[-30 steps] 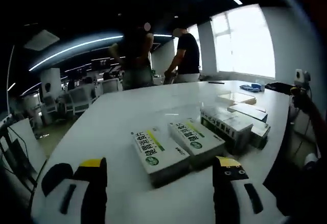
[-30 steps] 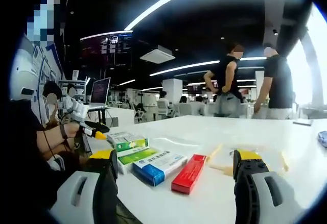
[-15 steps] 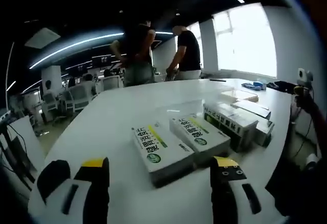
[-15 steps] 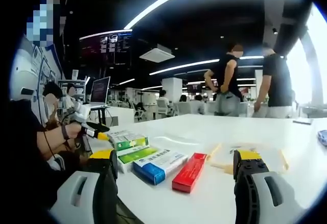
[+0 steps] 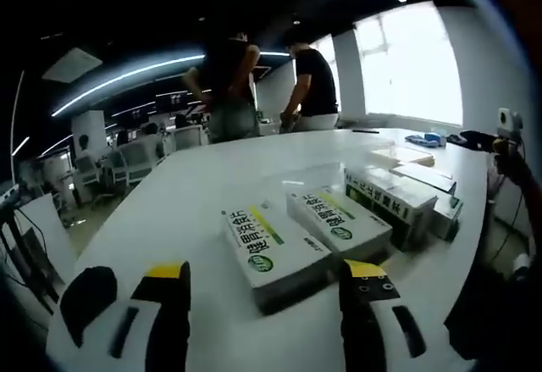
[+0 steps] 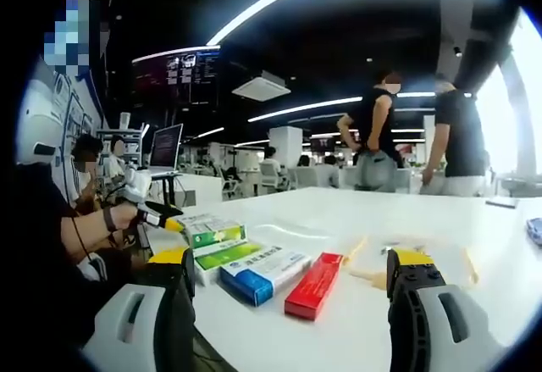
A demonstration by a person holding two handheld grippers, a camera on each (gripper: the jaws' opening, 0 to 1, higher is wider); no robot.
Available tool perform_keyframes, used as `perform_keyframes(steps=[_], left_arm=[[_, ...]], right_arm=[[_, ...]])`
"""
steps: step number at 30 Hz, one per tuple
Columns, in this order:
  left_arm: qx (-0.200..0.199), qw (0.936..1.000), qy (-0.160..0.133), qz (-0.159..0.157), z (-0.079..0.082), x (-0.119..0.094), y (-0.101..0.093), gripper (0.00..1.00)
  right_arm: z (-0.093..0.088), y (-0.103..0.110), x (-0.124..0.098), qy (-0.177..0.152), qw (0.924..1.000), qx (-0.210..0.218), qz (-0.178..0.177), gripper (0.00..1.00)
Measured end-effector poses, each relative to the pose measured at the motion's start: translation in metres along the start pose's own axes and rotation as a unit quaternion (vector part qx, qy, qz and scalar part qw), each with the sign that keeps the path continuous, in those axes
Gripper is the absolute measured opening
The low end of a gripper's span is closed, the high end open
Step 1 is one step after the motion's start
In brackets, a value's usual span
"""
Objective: Arrange the small medicine boxes into an aligned row inside the storage area until every box is upright, visible, and separated from the surrounding clutter.
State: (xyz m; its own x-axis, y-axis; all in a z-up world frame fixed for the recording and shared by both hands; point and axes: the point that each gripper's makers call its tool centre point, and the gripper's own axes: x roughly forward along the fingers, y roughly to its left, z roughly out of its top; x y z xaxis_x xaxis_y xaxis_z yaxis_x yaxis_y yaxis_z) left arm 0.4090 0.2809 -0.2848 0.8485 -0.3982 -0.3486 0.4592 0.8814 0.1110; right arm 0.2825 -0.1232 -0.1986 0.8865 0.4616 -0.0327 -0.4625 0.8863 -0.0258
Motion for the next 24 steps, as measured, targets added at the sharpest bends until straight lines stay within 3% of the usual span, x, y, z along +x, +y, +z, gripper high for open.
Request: perform_keyframes(steps=[20,24], left_arm=[[-0.017,0.9998,-0.003,-0.006,0.002,0.013,-0.008,0.71],[-0.027,0.9996,0.002,-0.01,0.001,0.015,-0.009,0.67]], right_arm=[[-0.002,-0.003,0.0,0.006,1.0,-0.003,-0.005,0.92],[-0.003,-0.004,-0.001,0.007,0.9999,-0.001,-0.007,0.92]])
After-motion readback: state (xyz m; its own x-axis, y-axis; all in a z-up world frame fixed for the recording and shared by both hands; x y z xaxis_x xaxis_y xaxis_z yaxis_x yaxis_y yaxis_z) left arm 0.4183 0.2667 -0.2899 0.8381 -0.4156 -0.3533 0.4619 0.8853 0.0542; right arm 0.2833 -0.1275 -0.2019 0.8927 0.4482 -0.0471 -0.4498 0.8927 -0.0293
